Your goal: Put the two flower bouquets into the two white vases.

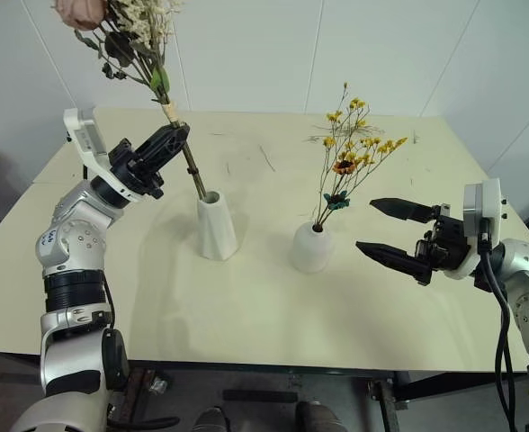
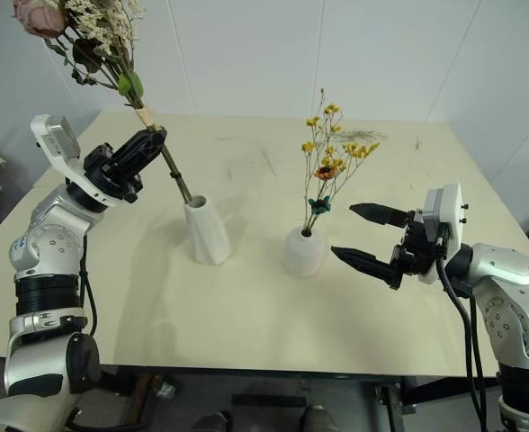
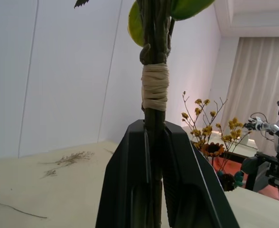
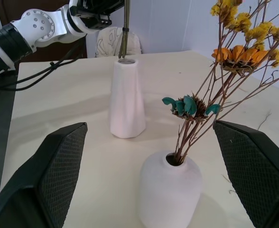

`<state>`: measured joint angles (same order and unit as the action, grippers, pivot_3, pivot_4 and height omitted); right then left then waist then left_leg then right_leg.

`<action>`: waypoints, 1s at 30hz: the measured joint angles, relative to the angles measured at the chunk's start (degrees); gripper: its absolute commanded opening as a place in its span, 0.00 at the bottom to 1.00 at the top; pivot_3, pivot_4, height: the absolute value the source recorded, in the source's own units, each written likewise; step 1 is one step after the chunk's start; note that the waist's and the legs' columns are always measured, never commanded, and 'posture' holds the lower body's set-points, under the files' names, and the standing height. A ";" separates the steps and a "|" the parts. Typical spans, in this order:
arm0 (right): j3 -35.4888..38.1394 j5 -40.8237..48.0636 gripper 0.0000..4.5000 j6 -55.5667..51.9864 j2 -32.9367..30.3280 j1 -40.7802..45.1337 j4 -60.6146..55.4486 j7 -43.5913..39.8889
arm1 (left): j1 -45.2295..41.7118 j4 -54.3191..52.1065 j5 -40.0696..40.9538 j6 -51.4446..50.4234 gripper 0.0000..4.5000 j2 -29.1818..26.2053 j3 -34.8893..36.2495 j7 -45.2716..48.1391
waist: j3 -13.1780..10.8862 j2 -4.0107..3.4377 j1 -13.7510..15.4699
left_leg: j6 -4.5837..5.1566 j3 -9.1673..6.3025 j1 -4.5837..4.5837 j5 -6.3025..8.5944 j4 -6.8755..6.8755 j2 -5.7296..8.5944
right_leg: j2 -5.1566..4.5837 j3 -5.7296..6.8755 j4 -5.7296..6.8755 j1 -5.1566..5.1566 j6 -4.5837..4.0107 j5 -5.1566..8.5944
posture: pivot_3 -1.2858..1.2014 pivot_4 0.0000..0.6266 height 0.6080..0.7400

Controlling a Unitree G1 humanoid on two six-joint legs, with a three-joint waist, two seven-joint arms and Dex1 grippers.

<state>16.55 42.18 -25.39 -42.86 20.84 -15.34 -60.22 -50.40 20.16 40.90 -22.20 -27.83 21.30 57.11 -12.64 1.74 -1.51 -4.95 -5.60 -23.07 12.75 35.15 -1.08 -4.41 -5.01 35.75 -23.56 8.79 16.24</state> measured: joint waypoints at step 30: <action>-0.42 -0.05 1.00 0.71 1.74 -1.16 -0.35 1.94 | 0.23 -1.34 -0.88 0.94 0.02 -2.29 -2.14 1.16 | 0.00 0.00 -0.09 | 0.00 0.00 0.01 0.00 -0.01 0.00 | 0.00 0.00 -0.05 0.02 0.01 -0.01 | 0.52 0.24 1.00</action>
<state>16.13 42.13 -24.68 -41.12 19.68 -15.69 -58.28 -50.17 18.83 40.01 -21.25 -30.12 19.16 58.27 -12.64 1.74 -1.59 -4.95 -5.60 -23.06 12.75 35.14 -1.08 -4.41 -5.01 35.70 -23.54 8.80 16.23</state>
